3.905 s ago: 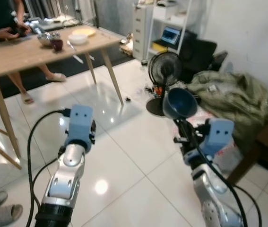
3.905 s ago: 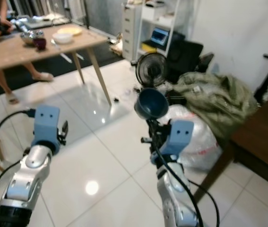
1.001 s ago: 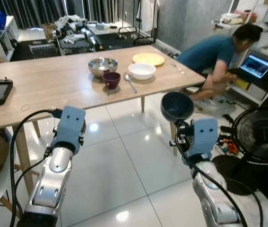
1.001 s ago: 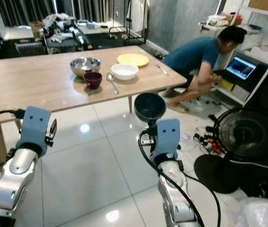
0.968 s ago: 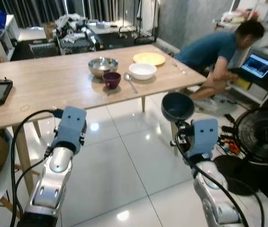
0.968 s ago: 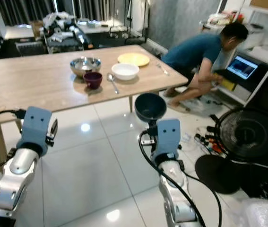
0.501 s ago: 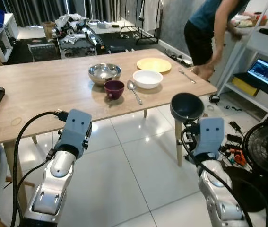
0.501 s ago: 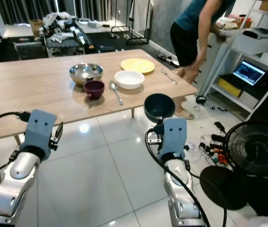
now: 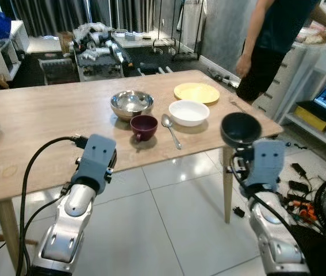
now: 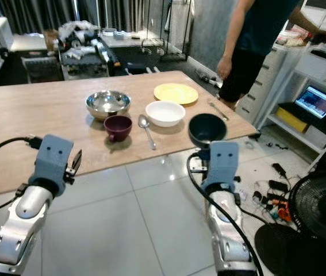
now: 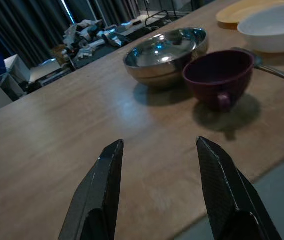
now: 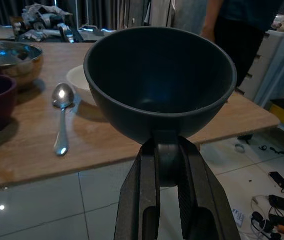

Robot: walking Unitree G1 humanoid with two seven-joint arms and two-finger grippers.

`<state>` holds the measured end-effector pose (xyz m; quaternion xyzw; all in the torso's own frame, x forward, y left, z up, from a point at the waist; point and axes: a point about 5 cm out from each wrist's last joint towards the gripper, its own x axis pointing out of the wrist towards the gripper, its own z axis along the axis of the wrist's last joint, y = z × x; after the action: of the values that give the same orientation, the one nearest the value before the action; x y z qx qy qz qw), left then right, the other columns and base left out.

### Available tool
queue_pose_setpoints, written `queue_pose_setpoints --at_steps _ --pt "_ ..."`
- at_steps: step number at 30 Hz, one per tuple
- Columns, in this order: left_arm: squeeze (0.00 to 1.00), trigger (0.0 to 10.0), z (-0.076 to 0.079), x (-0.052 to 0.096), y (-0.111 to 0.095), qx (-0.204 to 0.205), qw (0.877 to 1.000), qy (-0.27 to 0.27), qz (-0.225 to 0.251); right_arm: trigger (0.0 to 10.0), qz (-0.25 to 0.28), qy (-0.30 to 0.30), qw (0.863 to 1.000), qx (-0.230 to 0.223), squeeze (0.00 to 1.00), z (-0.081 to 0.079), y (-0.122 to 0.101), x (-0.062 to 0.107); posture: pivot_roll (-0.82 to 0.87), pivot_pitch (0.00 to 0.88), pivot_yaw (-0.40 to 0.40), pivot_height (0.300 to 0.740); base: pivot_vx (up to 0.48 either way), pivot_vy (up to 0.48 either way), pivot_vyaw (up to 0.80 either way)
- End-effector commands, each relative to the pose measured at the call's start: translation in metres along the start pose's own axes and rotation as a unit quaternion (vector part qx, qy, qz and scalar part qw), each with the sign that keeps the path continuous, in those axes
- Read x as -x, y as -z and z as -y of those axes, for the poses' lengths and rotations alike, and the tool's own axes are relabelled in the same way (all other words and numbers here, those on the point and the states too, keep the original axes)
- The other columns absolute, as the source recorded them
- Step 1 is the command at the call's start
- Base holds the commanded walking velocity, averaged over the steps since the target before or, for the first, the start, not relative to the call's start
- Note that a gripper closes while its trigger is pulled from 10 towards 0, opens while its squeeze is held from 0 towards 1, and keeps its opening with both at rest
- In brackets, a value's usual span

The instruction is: Setting the table

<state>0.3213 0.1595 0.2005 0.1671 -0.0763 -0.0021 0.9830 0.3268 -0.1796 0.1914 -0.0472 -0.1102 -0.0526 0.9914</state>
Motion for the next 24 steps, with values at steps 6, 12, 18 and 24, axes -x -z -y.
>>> queue_pose_setpoints --at_steps 6,12,18,24 --pt "0.00 10.0 0.004 0.000 0.001 0.000 1.000 0.007 -0.003 10.0 0.003 0.019 1.000 0.016 0.00 0.008 0.001 -0.003 0.10 0.019 0.068 0.740 0.442 0.000 0.00" --pt "0.00 10.0 0.004 0.001 0.003 0.004 1.000 0.010 -0.011 10.0 -0.002 0.029 0.999 0.024 0.00 0.013 0.002 -0.003 0.10 0.021 0.068 0.740 0.183 0.000 0.00" --pt "0.00 10.0 0.012 0.007 0.000 0.023 0.998 0.064 -0.002 10.0 -0.025 0.029 0.999 0.034 0.00 0.018 0.009 -0.005 0.11 0.029 0.064 0.740 0.000 0.000 0.00" --pt "0.00 10.0 0.013 0.010 -0.006 0.044 0.995 0.090 0.008 10.0 -0.041 0.034 0.998 0.025 0.00 0.023 0.014 -0.007 0.12 0.042 0.056 0.740 0.000 0.000 0.00"
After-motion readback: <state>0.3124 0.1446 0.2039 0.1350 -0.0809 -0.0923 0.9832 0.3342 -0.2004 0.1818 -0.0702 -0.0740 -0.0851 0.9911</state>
